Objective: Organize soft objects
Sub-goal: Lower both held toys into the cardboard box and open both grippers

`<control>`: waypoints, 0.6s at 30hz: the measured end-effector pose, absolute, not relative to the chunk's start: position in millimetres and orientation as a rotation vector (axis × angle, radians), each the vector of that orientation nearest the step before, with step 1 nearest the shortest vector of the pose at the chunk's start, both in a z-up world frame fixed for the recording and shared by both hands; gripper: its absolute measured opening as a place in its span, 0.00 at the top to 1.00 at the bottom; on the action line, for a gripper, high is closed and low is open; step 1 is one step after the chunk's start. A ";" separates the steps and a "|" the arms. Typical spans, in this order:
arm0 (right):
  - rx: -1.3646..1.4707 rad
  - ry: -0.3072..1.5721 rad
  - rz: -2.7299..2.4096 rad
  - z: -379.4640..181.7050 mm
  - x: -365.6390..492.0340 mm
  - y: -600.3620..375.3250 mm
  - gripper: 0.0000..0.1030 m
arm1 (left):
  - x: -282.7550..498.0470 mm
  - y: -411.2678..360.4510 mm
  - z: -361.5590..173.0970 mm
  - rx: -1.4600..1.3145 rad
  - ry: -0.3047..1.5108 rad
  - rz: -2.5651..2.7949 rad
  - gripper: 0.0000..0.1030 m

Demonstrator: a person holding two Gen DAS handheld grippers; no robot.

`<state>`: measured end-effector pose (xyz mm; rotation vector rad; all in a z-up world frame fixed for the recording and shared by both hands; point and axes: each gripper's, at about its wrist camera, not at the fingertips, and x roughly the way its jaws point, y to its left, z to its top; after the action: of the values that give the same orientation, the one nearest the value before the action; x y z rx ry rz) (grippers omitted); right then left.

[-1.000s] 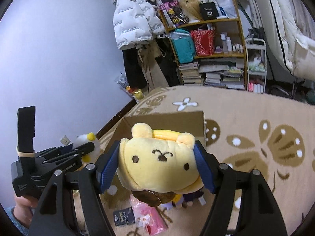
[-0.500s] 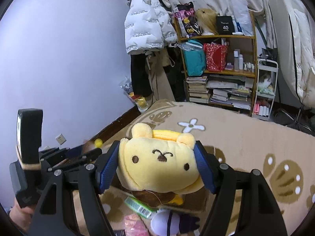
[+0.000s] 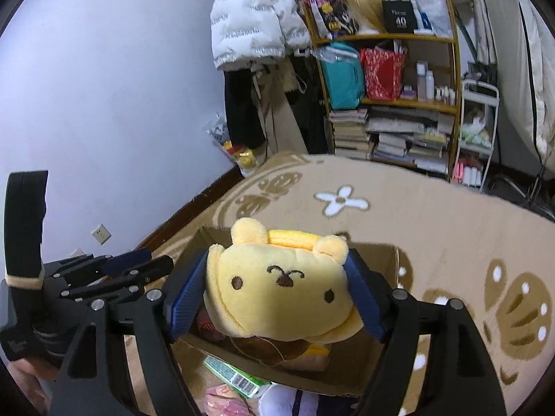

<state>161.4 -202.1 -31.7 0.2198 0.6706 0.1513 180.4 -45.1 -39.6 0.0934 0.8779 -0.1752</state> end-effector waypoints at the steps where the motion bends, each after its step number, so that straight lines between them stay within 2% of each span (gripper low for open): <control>1: 0.221 0.683 0.151 -35.7 162.8 -202.7 0.20 | 180.7 -45.6 -41.8 0.101 0.884 -0.172 0.71; 3: 0.222 0.706 0.149 -41.8 163.5 -204.7 0.18 | 181.4 -48.4 -46.4 0.127 0.898 -0.164 0.68; 5: 0.230 0.728 0.144 -46.4 164.1 -207.1 0.16 | 180.1 -49.4 -48.5 0.138 0.903 -0.154 0.54; 6: 0.236 0.740 0.137 -48.6 164.0 -209.3 0.15 | 178.7 -49.2 -48.3 0.140 0.897 -0.149 0.43; 9: 0.257 0.762 0.133 -51.8 161.9 -216.2 0.10 | 174.8 -48.8 -45.3 0.149 0.881 -0.130 0.37; 11: 0.267 0.769 0.122 -51.6 158.6 -220.8 0.06 | 174.0 -47.6 -43.6 0.143 0.887 -0.134 0.29; 13: 0.272 0.771 0.115 -49.4 155.2 -225.1 0.03 | 170.6 -45.0 -40.9 0.132 0.879 -0.126 0.15; 15: 0.279 0.772 0.106 -46.3 151.8 -228.4 0.01 | 165.8 -41.7 -38.0 0.125 0.869 -0.113 0.09; 18: 0.296 0.764 0.104 -40.6 142.7 -232.2 0.00 | 159.0 -35.7 -33.3 0.111 0.869 -0.109 0.07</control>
<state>142.7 -232.2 -40.6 0.2959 0.7636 0.1041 159.0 -35.7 -33.3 0.1108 0.8688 -0.1091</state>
